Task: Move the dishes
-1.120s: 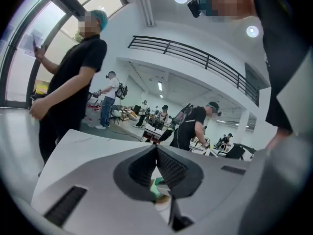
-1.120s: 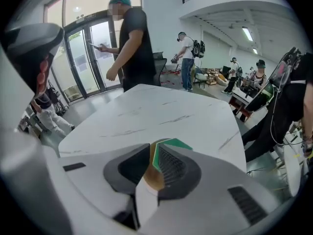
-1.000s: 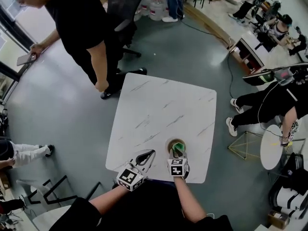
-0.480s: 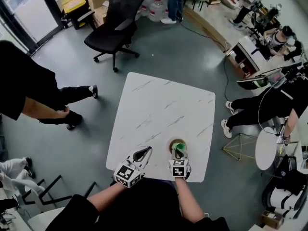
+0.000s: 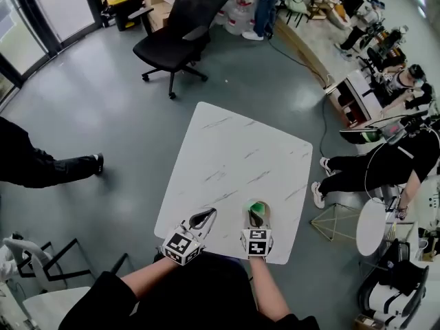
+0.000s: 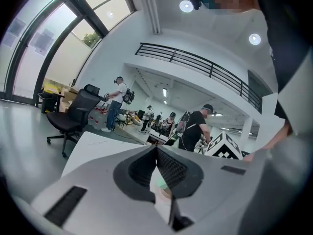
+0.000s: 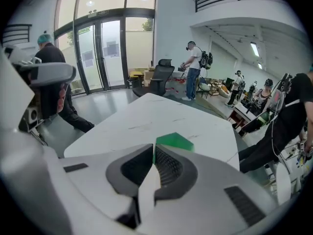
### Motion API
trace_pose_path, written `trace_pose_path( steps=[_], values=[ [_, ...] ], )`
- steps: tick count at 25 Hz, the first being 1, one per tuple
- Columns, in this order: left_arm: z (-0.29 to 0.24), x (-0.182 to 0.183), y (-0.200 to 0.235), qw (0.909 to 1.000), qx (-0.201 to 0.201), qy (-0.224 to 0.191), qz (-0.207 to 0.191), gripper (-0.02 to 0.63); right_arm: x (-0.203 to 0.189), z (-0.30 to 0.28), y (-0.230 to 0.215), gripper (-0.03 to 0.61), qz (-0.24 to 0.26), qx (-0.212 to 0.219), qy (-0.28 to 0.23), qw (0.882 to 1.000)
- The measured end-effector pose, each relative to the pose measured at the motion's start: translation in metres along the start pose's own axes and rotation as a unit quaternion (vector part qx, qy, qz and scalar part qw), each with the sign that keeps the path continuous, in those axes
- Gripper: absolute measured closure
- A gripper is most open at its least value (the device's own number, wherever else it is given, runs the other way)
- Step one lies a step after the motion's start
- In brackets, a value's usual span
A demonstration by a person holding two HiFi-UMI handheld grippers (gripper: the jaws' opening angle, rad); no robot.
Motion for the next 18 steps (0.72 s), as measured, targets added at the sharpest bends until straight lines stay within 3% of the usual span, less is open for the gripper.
trace_pose_path(
  steps=[8, 12, 18],
  values=[
    [0.034, 0.001, 0.032, 0.9992, 0.036, -0.015, 0.012, 0.598, 0.035, -0.026, 0.050, 0.549, 0.044, 0.061, -0.020, 0.997],
    [0.049, 0.000, 0.047, 0.9986, 0.047, -0.019, 0.015, 0.598, 0.050, -0.046, 0.070, 0.549, 0.052, 0.070, -0.020, 0.996],
    [0.065, -0.001, 0.066, 0.9977, 0.058, -0.025, 0.023, 0.598, 0.063, -0.078, 0.085, 0.549, 0.010, 0.074, -0.019, 0.997]
  ],
)
Point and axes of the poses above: the fingertips, and each gripper's own axes: z backward along the fingers, y to its left, x out of its top, the point moved 4 cm from there along z, backward along the fingers, and after that the axes turned 3 degrees about -z, right-handed, at the moved point
